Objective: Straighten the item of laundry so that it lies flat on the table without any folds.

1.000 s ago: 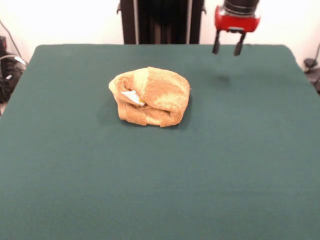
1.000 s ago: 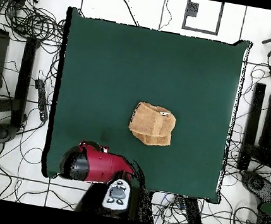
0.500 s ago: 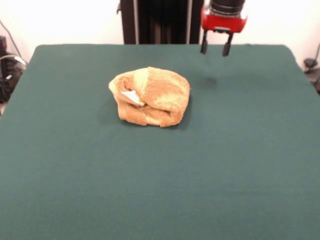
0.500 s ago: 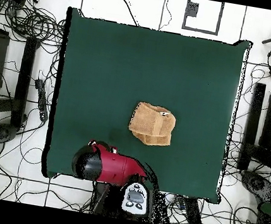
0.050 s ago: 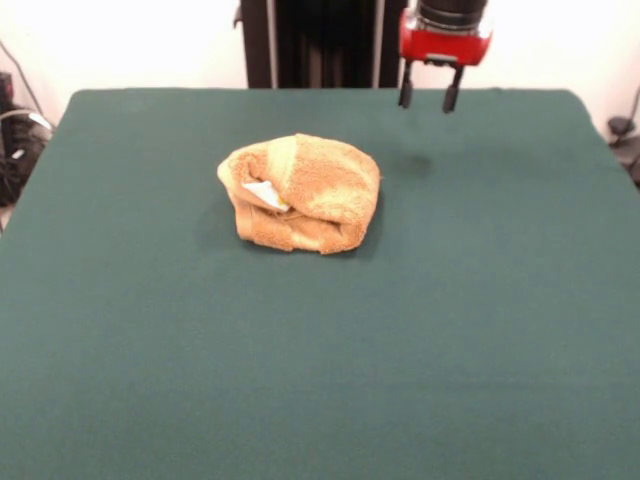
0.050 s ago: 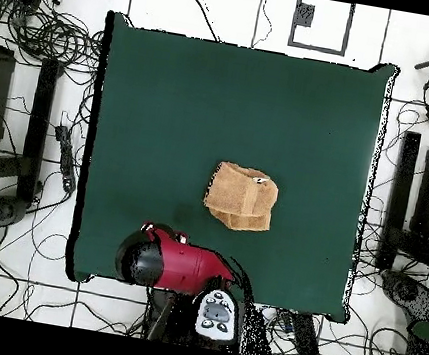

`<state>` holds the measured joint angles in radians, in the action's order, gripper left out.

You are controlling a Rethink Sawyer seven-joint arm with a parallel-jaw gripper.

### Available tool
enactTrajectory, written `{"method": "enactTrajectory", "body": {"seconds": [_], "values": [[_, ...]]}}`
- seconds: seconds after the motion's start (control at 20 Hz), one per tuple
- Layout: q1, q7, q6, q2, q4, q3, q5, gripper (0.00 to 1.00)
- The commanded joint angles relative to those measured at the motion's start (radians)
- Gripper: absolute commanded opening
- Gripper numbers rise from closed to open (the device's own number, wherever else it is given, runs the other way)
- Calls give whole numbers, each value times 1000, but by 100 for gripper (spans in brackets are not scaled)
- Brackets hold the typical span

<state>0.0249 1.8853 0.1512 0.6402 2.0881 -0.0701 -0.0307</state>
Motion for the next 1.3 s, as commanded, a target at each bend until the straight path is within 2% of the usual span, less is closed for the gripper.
{"method": "enactTrajectory", "body": {"seconds": [0.05,1.3], "values": [[-20,80,54,-13,-20,101,-18,100],[-68,38,112,3,-84,78,-51,100]]}}
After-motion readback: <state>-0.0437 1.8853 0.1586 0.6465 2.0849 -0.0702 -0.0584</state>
